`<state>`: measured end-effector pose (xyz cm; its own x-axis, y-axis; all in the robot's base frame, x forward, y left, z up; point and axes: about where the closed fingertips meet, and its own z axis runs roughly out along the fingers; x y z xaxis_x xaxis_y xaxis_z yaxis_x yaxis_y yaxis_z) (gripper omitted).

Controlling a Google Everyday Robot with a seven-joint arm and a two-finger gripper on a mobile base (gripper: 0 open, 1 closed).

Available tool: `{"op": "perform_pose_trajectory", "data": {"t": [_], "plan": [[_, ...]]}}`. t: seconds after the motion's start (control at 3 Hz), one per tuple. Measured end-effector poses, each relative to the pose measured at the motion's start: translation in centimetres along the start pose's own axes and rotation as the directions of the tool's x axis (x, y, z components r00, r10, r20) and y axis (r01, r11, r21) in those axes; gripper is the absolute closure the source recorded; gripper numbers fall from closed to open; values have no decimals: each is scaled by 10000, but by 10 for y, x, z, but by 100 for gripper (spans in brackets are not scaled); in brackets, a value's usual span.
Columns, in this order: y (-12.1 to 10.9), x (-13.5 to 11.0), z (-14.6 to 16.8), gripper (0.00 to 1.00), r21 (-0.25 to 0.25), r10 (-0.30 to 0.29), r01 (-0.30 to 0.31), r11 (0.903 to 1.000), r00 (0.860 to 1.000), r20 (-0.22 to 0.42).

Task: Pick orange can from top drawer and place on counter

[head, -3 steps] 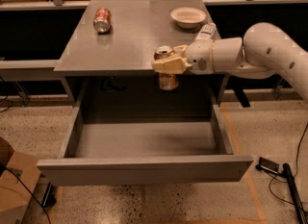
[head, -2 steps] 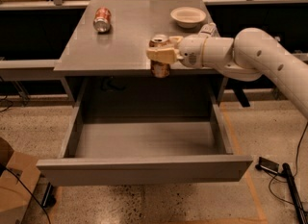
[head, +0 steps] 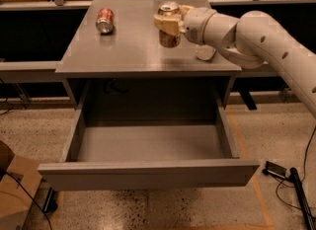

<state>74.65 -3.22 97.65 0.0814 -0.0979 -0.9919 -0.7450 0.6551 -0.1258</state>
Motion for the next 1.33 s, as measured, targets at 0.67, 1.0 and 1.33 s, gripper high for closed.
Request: {"op": "perform_pose_trajectory", "data": {"t": [0.67, 1.0, 1.33], "plan": [[-31, 18, 35, 84, 634, 349, -325, 9975, 9987, -379], [-35, 41, 49, 62, 694, 797, -753, 9947, 9948, -626], [-37, 58, 54, 38, 775, 1081, -1037, 9916, 9926, -549]]}}
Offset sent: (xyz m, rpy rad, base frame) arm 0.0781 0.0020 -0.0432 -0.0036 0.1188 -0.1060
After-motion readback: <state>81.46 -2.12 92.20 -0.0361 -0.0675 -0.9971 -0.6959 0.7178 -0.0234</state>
